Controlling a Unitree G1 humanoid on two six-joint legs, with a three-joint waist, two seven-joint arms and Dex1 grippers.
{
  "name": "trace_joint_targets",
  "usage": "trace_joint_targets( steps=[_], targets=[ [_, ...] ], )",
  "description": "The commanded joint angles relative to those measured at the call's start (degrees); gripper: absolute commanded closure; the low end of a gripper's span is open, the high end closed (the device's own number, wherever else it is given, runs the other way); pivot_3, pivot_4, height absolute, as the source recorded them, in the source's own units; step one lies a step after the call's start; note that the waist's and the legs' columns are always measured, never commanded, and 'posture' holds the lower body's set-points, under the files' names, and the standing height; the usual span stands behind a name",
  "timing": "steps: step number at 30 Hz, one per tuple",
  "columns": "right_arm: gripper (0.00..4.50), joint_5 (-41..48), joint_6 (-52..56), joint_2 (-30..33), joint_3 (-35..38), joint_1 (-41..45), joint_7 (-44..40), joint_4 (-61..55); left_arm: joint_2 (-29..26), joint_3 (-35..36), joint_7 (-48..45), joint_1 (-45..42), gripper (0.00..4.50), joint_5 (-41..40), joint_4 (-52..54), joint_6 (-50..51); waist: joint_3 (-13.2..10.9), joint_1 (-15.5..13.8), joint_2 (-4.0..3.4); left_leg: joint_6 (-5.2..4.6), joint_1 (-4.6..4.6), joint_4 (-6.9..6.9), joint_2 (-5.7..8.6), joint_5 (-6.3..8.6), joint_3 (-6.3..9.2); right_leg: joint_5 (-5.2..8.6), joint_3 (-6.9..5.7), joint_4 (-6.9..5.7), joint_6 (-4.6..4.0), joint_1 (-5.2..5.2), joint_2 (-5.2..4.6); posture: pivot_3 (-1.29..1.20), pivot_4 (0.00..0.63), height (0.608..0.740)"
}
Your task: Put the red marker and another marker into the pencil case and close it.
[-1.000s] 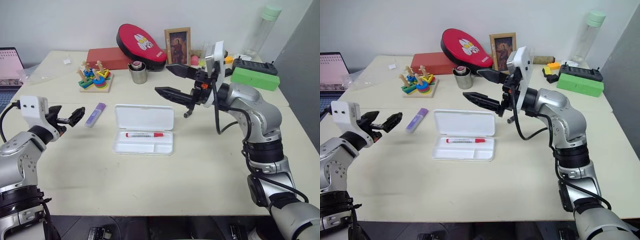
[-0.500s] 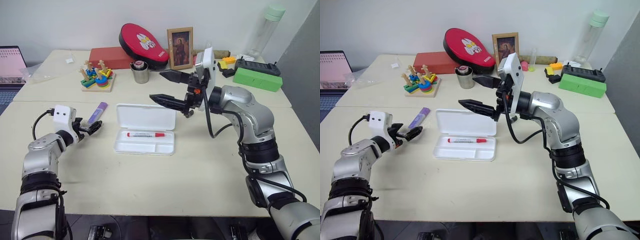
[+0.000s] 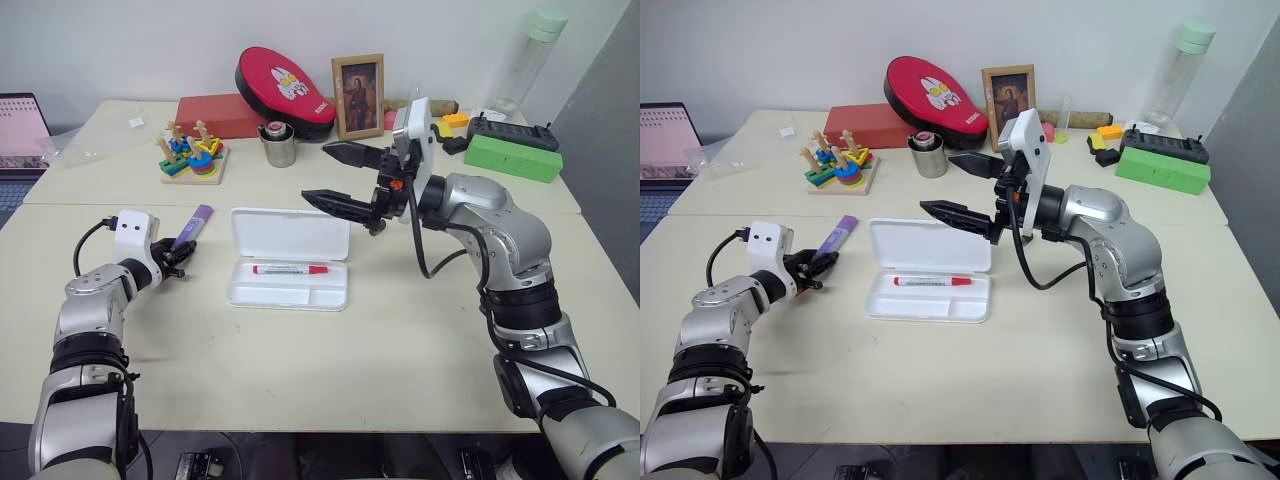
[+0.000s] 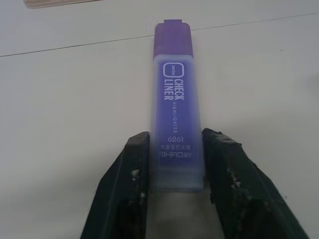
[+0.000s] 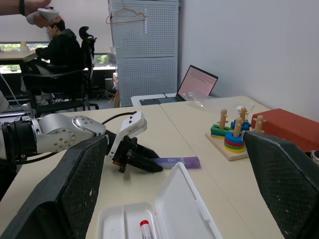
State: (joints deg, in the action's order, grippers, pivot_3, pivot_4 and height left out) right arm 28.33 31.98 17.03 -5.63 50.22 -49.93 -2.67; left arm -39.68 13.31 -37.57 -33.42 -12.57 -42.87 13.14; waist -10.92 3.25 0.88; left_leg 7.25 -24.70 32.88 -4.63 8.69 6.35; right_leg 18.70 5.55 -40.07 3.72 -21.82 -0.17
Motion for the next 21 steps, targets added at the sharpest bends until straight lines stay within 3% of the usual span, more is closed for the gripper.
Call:
trace_joint_targets(
  steps=[1, 5, 10, 12, 16, 21],
  targets=[
    [0.0, 1.13, -0.17, 0.43, 1.08, 0.25, -0.18, -2.71, -0.11, 0.95, 2.21, -0.37, 3.32, 0.64, 0.42, -2.29, 0.0, 0.0, 0.0, 0.0, 0.0, 0.0, 0.0, 0.0, 0.0, 0.0, 0.0, 0.0, 0.0, 0.0, 0.0, 0.0, 0.15, 0.74],
    [0.0, 1.67, 0.12, 2.22, 2.01, -0.47, -1.32, -3.12, -0.67, 4.19, 5.62, 0.18, 3.32, -0.98, 5.56, -4.98, 0.0, -0.01, 0.0, 0.0, 0.0, 0.0, 0.0, 0.0, 0.0, 0.0, 0.0, 0.01, 0.0, 0.0, 0.0, 0.0, 0.15, 0.74],
    [0.0, 5.31, 2.39, 7.01, 4.38, -2.24, -4.82, -5.43, -0.29, 8.86, -3.86, 3.12, 3.32, -16.28, 31.86, 2.2, -0.03, -0.56, 0.07, 0.04, -0.13, 0.0, -0.01, -0.02, 0.03, 0.0, -0.05, 0.08, 0.0, -0.01, -0.03, 0.0, 0.15, 0.74],
    [0.0, 6.51, 3.2, 8.24, 5.21, -2.52, -5.81, -5.66, -1.72, 6.81, -7.96, 4.77, 3.32, -18.72, 40.3, 4.62, -0.03, -0.54, 0.06, 0.05, -0.11, 0.0, 0.0, -0.03, 0.02, 0.0, -0.04, 0.08, 0.0, -0.01, -0.04, 0.0, 0.15, 0.74],
    [0.0, 7.13, 3.91, 12.65, 4.33, -3.99, -10.49, -5.76, -11.65, -2.28, -23.95, 8.34, 3.32, -21.16, 51.69, 11.87, -0.03, -0.09, 0.04, 0.03, 0.0, -0.01, 0.01, -0.02, -0.01, 0.0, 0.01, 0.07, 0.01, 0.07, -0.04, 0.0, 0.15, 0.74],
    [0.0, 6.2, 2.79, 13.87, 3.41, -5.24, -10.94, -5.36, -19.99, -13.39, -38.92, 10.0, 3.32, -11.69, 48.44, 3.3, -0.1, 0.53, -0.08, 0.02, 0.03, -0.02, -0.02, -0.01, -0.07, 0.02, 0.09, 0.08, 0.01, 0.0, 0.02, 0.0, 0.15, 0.74]
  ],
)
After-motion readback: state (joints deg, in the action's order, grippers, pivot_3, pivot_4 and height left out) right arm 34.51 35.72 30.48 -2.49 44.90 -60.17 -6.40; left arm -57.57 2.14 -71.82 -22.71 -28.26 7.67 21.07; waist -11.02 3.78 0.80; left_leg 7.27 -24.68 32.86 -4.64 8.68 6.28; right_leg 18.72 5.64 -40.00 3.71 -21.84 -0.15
